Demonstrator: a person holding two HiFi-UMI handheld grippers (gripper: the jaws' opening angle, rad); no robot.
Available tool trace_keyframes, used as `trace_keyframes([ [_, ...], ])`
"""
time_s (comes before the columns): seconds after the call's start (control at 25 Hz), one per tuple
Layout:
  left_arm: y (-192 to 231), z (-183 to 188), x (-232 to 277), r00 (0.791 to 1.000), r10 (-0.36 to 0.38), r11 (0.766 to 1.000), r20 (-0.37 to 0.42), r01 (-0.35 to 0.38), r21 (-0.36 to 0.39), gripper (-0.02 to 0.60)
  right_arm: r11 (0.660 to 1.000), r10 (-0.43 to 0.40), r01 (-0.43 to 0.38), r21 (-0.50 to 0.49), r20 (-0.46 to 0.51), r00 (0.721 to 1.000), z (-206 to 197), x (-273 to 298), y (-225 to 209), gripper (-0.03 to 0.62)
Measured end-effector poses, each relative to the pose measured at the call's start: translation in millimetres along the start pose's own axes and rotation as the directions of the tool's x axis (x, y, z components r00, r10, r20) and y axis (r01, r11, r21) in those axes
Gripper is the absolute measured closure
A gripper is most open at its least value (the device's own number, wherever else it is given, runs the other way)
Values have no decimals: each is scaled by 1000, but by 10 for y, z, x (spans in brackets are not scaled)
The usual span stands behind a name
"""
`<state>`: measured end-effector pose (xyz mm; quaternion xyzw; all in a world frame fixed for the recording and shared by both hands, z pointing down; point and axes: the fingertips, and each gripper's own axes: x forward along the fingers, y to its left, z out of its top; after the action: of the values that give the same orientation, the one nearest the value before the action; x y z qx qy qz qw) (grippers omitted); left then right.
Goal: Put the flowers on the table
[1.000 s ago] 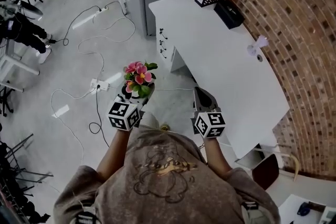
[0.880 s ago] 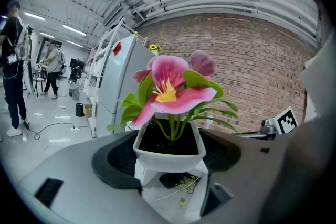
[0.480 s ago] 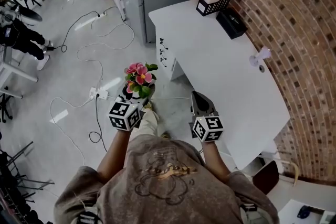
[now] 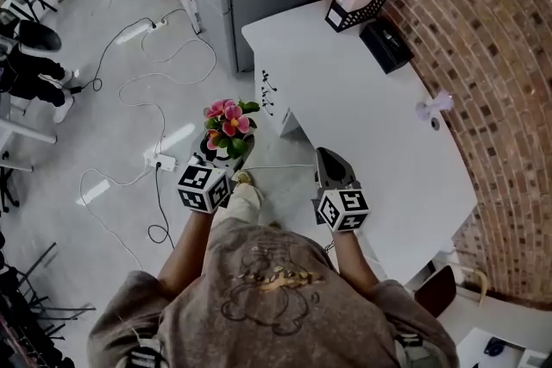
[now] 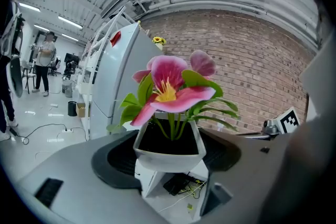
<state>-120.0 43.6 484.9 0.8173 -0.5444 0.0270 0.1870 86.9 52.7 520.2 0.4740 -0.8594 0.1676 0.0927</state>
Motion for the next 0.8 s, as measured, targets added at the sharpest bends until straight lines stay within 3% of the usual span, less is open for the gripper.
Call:
trace_keyframes([
  [0.4,525,363,576,998,-50,999,-23,50,10,221,999,-43,43,16,-9,999,279,684,-48,591],
  [0.8,830,575,1076,987,-156,987,-47,158,35,221,988,-148,148,36,18,989,500,1011,-131,591],
])
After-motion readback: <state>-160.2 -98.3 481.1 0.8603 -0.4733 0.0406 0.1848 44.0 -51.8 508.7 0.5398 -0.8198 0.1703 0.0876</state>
